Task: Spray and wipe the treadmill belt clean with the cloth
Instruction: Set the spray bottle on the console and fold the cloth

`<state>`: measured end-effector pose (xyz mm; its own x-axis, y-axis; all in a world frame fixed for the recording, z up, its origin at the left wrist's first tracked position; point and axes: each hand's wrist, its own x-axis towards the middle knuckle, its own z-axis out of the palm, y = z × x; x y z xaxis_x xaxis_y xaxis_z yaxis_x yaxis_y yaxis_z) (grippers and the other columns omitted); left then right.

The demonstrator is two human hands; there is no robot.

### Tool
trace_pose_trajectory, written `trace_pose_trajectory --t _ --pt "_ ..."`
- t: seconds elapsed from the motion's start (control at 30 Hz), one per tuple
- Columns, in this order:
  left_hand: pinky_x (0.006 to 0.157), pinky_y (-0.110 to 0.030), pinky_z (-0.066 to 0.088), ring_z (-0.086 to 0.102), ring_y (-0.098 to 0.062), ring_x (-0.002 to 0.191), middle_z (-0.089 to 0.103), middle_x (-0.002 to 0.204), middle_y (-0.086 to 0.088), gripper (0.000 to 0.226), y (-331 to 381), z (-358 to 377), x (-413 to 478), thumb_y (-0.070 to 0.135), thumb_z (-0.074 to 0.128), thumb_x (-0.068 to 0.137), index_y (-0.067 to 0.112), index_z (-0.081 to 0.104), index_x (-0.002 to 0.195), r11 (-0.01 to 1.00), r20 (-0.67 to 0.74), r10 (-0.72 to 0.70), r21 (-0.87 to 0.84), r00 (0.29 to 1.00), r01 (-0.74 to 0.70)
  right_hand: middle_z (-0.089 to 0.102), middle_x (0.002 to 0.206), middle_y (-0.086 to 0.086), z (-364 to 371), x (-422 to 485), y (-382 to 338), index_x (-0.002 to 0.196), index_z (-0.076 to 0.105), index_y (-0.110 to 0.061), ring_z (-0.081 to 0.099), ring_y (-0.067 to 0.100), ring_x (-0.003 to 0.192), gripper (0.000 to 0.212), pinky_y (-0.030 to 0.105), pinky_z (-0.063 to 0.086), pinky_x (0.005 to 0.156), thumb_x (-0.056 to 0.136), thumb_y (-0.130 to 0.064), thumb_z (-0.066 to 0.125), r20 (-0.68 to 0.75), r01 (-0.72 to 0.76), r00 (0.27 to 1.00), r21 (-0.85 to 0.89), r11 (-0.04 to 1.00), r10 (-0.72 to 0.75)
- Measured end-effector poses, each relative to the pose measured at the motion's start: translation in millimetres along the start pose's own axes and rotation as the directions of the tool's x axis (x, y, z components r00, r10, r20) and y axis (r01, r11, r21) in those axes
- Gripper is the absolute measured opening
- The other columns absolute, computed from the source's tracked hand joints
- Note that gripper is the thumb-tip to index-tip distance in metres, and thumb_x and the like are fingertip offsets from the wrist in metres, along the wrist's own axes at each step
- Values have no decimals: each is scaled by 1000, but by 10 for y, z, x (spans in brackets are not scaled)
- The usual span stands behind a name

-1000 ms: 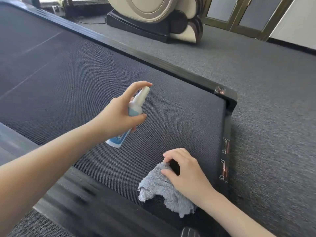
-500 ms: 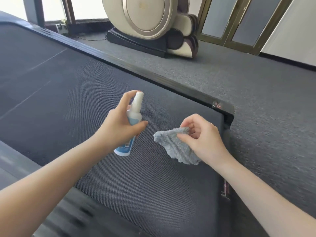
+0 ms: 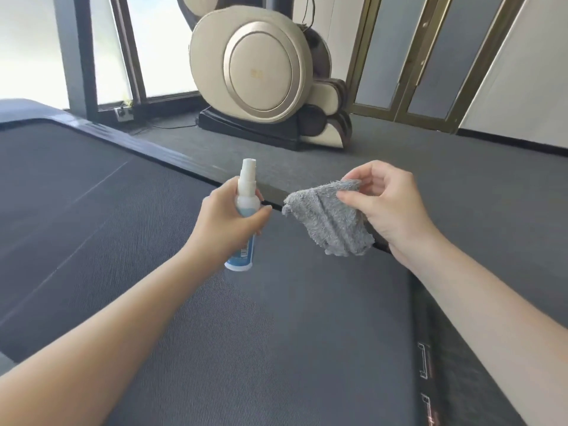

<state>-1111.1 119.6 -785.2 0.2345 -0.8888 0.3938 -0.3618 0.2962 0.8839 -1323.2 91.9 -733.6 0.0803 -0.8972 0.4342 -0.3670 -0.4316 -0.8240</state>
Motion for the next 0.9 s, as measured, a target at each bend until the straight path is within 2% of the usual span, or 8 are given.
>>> trace_pose_trajectory --t 0.07,0.13,0.27,0.4,0.5,0.7,0.9 --pt "69 -51 57 64 -21 59 62 69 -3 17 140 17 179 6 71 79 10 55 82 1000 -9 16 -10 1000 -16 65 75 1 -54 143 -90 70 61 -24 57 12 70 26 35 50 73 71 -2 76 -30 -44 999 36 998 45" --pt "69 -51 56 63 -23 59 62 69 -4 17 295 13 357 7 71 79 11 55 81 1000 -8 22 4 1000 -22 64 74 4 -139 319 -213 67 60 -23 56 14 69 28 38 50 73 69 -2 78 -63 -72 995 73 995 77" --pt "70 -55 55 64 -38 71 63 72 -6 16 676 -17 685 23 69 72 22 54 77 1000 -7 0 3 1000 0 59 68 6 -319 655 -521 62 58 -19 51 15 66 29 35 45 68 67 0 79 -70 -111 990 105 988 119" --pt "71 -55 56 65 -38 69 65 77 -14 17 1215 -98 965 16 71 77 18 54 80 999 -9 -36 -16 999 36 57 67 4 -525 942 -964 64 58 -18 50 11 63 28 29 44 65 69 1 78 -58 -142 987 113 983 149" --pt "70 -56 56 65 -38 70 64 74 -10 17 1718 -179 1191 22 69 74 24 53 77 999 -6 -52 -15 999 52 59 67 1 -773 1200 -1413 66 59 -18 52 8 62 27 24 44 64 70 1 78 -75 -140 986 143 980 151" --pt "71 -55 56 67 -35 66 64 72 -6 18 2897 -388 1728 19 71 77 21 54 80 998 -26 -43 -39 999 42 63 70 -1 -1400 1806 -2483 68 62 -18 56 5 65 25 16 47 61 70 1 78 -106 -124 984 176 977 144" --pt "68 -56 56 64 -31 62 63 71 -10 21 4122 -659 2263 9 70 81 21 54 79 999 -25 6 -47 1000 -7 65 73 1 -1921 2373 -3596 69 62 -19 58 10 71 24 22 49 65 69 0 77 -141 -115 980 177 977 141"
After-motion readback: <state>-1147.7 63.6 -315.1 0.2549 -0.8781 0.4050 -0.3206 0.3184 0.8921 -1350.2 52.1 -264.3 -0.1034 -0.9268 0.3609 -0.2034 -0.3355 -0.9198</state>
